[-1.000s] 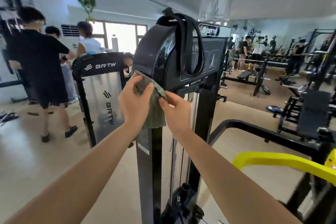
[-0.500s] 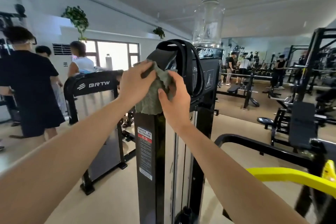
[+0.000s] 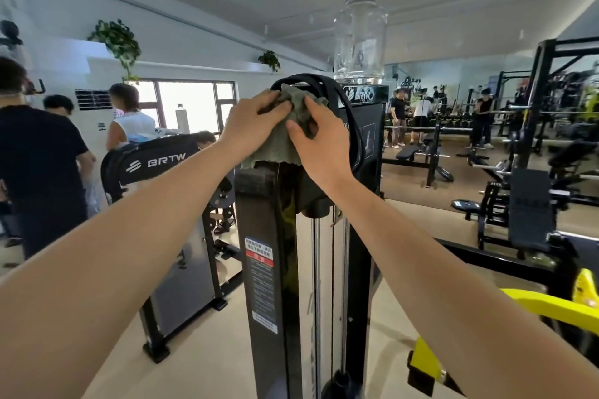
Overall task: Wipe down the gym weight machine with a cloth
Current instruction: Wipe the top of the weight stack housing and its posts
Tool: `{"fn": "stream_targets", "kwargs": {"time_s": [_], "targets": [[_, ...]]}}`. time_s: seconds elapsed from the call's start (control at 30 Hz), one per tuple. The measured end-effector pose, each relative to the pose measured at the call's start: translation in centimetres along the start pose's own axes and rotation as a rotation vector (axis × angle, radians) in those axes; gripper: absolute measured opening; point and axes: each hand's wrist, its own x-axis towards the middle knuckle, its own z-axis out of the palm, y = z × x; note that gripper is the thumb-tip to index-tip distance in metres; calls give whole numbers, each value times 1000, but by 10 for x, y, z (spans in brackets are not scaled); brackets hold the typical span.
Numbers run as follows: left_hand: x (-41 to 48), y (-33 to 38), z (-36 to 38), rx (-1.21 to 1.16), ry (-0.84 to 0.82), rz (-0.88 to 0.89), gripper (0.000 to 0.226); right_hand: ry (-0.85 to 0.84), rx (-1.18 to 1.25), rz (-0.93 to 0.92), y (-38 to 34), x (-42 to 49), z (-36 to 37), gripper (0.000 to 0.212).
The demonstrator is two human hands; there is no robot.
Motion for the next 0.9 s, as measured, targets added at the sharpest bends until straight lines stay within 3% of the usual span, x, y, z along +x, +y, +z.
{"fn": "stream_targets", "kwargs": {"time_s": [0.17, 0.4, 0.7, 0.9], "targets": [[-55, -25, 8, -45, 130, 33, 60, -40, 1, -40, 10, -49, 5, 62], [-156, -64, 41, -119, 234, -156, 74, -86, 45, 12, 42, -138, 16, 48], [-249, -88, 101, -232, 327, -422, 43, -263, 308, 291, 101, -224, 22, 41], [-285, -106, 136, -287, 372, -555, 41, -342, 359, 426, 134, -257, 25, 30]]}}
